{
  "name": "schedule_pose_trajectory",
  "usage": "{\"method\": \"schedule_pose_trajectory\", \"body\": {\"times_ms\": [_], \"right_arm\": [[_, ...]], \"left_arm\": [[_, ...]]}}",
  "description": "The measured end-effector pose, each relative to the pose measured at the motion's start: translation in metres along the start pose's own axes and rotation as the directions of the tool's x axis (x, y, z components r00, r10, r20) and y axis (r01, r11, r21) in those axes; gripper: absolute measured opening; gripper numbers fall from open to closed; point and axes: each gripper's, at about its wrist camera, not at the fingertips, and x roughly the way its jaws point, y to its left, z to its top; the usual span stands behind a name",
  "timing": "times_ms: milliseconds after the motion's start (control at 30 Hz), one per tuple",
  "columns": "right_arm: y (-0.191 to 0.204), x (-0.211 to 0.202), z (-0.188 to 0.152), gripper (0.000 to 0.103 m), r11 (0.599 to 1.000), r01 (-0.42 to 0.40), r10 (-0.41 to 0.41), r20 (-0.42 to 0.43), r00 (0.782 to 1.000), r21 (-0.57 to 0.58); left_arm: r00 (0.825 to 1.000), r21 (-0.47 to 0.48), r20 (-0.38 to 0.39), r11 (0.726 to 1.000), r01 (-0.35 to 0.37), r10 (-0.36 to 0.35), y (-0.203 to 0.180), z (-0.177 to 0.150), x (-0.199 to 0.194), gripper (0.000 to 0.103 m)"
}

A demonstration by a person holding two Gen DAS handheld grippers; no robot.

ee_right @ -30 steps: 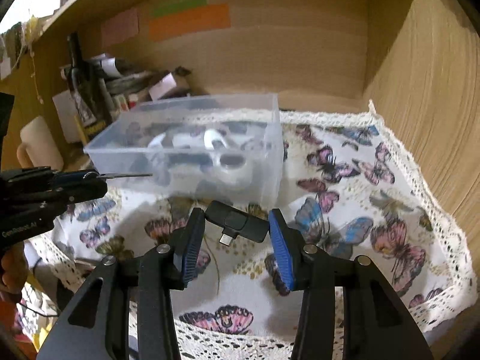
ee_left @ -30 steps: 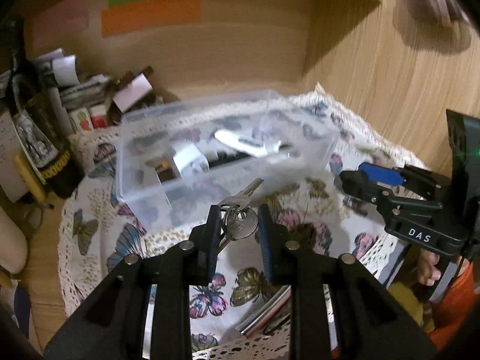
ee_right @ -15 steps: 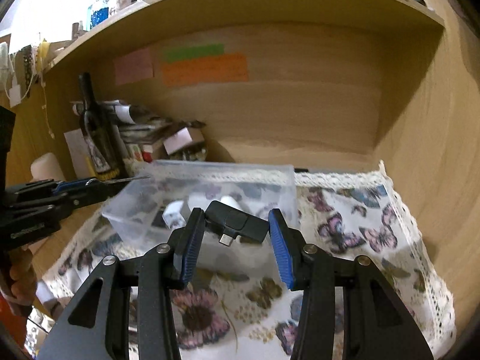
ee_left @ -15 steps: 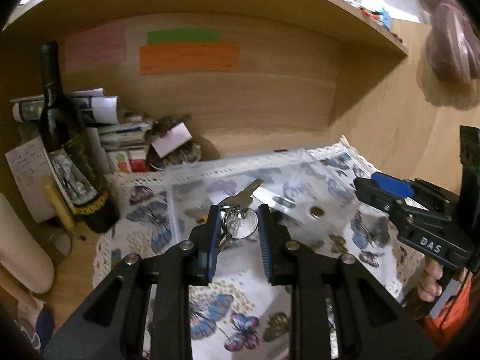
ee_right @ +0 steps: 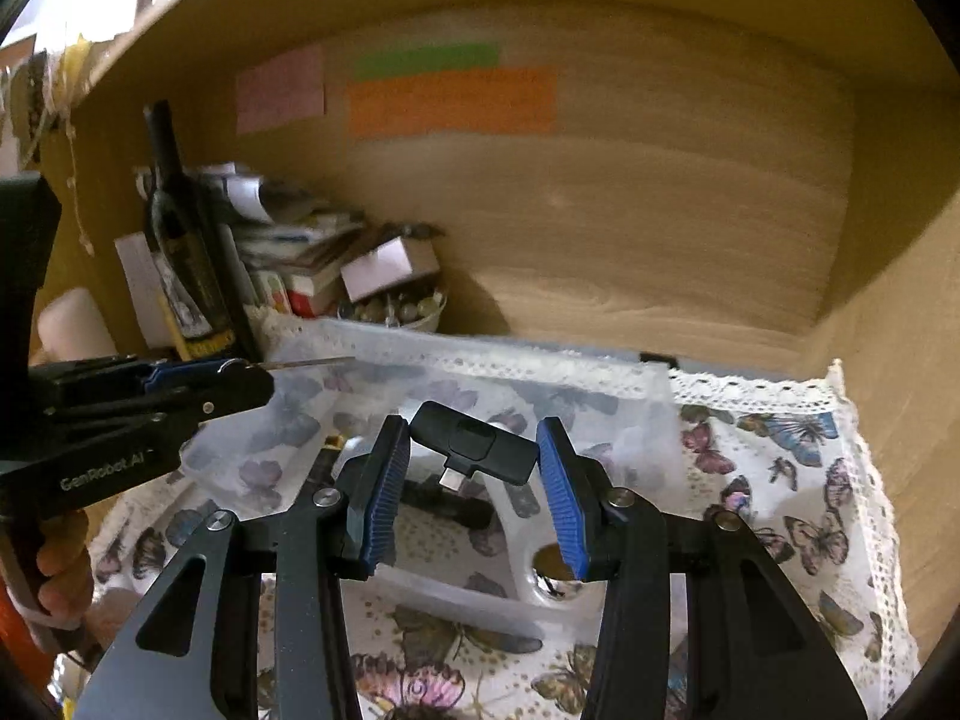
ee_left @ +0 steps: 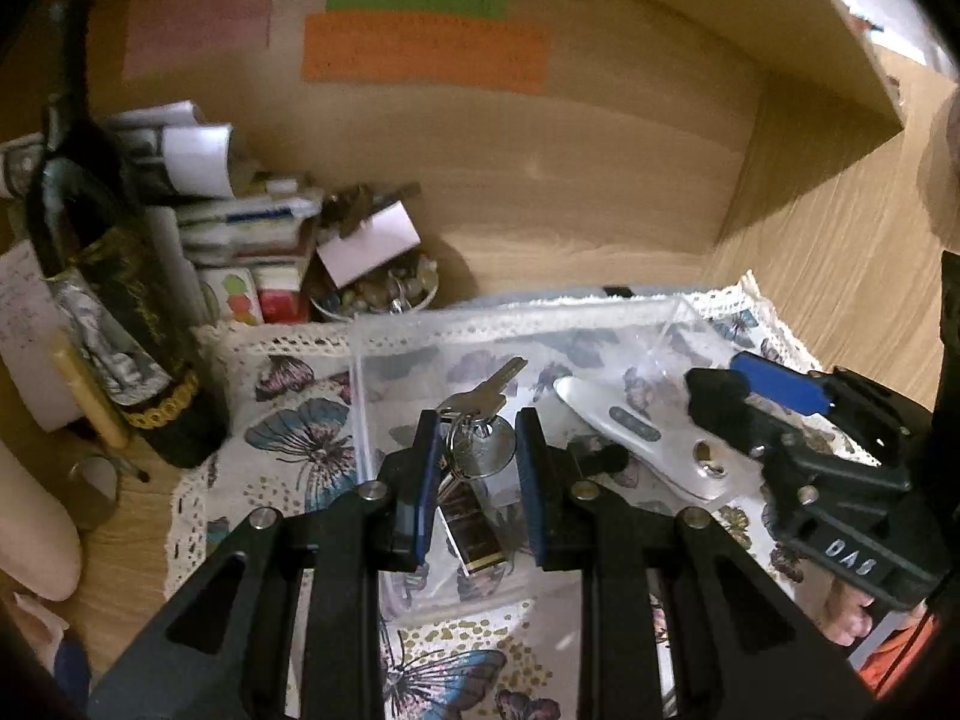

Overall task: Organize rigid objects
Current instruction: 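Carry the adapter into the box and open the right tool while the left tool releases the keys there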

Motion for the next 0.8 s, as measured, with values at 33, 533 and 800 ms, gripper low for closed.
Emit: {"method": "schedule_pose_trajectory", "body": {"times_ms": [33,533,800], "right_arm": [[0.001,0.005,-0.001,0.041,1.000,-0.002,0.002,-0.012,1.000,-0.002],[0.000,0.049,-0.012,0.042,0.999,-0.039,0.043,-0.157,0.987,0.028],[-0.001,0.025,-0.003,0.056,0.998,-0.038,0.042,-0.103,0.994,0.042]], "left_arm": [[1.000,0.004,-0.007,1.000,-0.005,0.005,-0.001,0.000,0.003,0.024],[0.998,0.010,-0.064,1.000,-0.017,0.017,-0.006,-0.005,0.027,0.024],[0.999,0.008,-0.038,1.000,0.002,-0.002,-0.008,-0.003,0.004,0.029]]}}
